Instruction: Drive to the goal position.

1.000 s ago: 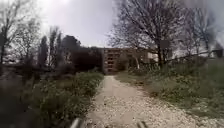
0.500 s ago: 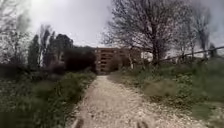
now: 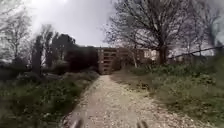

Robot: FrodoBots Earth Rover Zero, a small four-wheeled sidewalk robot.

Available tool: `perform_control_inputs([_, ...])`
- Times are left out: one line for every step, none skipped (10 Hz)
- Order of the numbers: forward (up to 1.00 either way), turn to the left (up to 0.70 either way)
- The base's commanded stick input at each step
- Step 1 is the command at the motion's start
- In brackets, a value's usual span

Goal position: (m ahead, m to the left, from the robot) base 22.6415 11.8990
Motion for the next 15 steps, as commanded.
perform_control_inputs([0.85,0.0])
perform_control_inputs([0.85,0.0])
perform_control_inputs([0.85,0.0])
perform_control_inputs([0.85,0.0])
perform_control_inputs([0.85,0.0])
perform_control_inputs([0.85,0.0])
perform_control_inputs([0.85,0.0])
perform_control_inputs([0.85,0.0])
perform_control_inputs([0.85,0.0])
perform_control_inputs([0.85,0.0])
perform_control_inputs([0.85,0.0])
perform_control_inputs([0.85,0.0])
perform_control_inputs([0.85,0.0])
perform_control_inputs([0.85,0.0])
perform_control_inputs([0.85,0.0])
